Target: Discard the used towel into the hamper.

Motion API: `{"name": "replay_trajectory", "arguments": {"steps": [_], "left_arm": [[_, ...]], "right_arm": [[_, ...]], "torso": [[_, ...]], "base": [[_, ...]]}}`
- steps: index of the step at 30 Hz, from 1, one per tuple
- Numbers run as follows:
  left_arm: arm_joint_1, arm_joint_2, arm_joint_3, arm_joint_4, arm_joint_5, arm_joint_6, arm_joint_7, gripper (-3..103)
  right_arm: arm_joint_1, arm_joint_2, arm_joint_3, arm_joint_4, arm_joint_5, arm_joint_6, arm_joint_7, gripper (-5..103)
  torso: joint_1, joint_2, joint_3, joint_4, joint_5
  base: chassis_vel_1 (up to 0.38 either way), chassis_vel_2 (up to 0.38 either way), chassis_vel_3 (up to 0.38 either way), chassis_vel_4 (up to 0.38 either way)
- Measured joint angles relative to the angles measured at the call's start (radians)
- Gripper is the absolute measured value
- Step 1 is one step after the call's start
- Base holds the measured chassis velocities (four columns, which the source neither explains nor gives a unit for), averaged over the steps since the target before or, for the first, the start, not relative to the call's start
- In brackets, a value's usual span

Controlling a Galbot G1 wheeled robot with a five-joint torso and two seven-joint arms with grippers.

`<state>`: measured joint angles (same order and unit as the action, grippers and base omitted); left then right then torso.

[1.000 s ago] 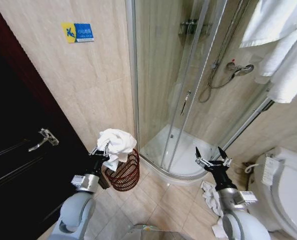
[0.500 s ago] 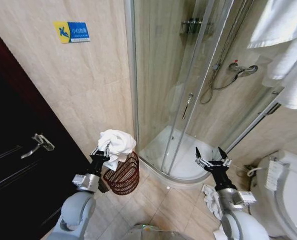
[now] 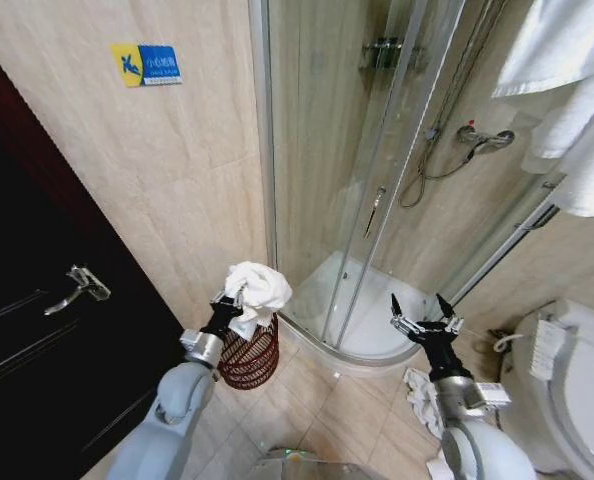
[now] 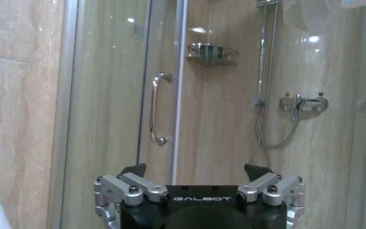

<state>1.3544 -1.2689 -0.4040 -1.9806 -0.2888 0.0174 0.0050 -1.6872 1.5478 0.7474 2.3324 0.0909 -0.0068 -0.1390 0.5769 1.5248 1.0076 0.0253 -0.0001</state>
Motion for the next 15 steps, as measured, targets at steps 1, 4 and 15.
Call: {"name": "replay_trajectory", "arguments": {"steps": [1, 4, 15], "left_arm": [[-0.011, 0.0, 0.007, 0.017, 0.0, -0.001, 0.0, 10], [-0.077, -0.003, 0.03, 0.126, 0.022, -0.009, -0.022, 10], [-0.302, 0.007, 0.033, 0.478, 0.037, -0.076, -0.054, 10]], "right_arm": [[0.001, 0.003, 0.0, -0.002, -0.003, 0.0, 0.0, 100], [0.003, 0.017, -0.001, -0.005, -0.016, -0.004, 0.001, 100], [-0.003, 0.042, 0.012, 0.019, -0.029, -0.046, 0.032, 100]], "torso": [[0.0, 0.0, 0.0, 0.0, 0.0001], [0.0, 0.0, 0.0, 0.0, 0.0], [0.0, 0.0, 0.0, 0.0, 0.0]], "base": [[0.0, 0.0, 0.0, 0.0], [0.0, 0.0, 0.0, 0.0], [0.0, 0.0, 0.0, 0.0]]}}
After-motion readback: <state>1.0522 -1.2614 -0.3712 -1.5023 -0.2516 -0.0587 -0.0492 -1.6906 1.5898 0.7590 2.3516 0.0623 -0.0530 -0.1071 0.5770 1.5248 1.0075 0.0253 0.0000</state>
